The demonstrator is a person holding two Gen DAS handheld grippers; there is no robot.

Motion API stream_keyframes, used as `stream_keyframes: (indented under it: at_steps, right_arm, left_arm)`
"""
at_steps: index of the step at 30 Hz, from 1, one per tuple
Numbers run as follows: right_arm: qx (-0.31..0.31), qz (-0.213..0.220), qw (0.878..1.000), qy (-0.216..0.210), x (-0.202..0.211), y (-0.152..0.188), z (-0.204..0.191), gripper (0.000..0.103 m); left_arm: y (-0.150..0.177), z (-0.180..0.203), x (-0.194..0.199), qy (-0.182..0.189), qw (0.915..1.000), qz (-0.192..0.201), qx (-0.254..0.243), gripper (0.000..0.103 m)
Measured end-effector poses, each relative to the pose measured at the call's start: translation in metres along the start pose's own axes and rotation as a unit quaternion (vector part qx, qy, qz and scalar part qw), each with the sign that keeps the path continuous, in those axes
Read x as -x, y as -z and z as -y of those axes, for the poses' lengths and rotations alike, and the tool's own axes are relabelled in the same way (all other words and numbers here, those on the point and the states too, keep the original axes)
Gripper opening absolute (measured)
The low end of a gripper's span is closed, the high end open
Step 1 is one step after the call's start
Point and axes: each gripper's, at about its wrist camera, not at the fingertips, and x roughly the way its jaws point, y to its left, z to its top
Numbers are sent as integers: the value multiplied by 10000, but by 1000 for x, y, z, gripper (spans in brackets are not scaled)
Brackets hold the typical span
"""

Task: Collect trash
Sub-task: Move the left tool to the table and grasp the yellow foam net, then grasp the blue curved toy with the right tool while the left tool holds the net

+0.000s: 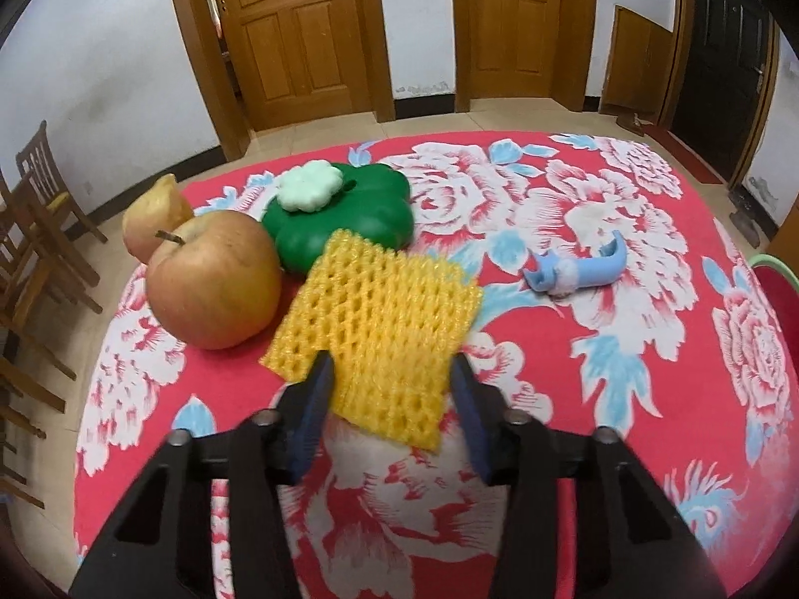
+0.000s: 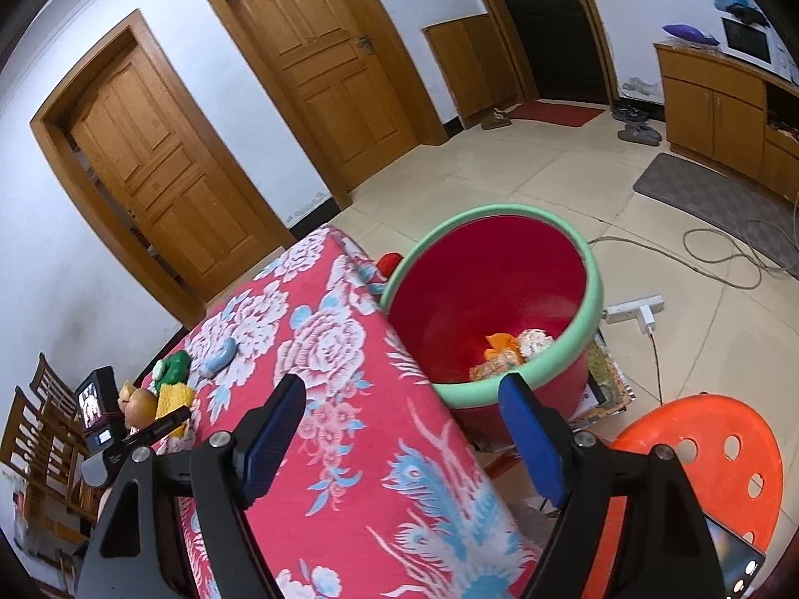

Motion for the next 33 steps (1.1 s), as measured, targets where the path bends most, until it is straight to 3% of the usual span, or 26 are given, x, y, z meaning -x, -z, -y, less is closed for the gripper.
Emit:
stream_keyframes:
  at_steps: [2, 8, 19, 27, 33]
  right_arm:
    - [101, -33, 9999, -73, -1, -1, -10, 82]
    - [443, -130, 9984, -322, -9, -2, -45, 82]
    - [1151, -373, 9901, -709, -41, -7, -119, 82]
    - [1632, -733, 9801, -857, -97, -3, -176, 82]
    - [1975, -1044, 9713, -821, -152, 9, -208, 89]
  left_arm:
    - [0, -3, 1, -21, 10000, 23, 23, 28]
    - [-1, -16, 8, 294, 9993, 34, 246, 11]
    - [2, -57, 52, 746, 9929, 396, 839, 9]
    - [7, -92, 62, 631, 9880, 660, 1245, 9]
    - [14, -99, 56, 652, 9859, 685, 1380, 9]
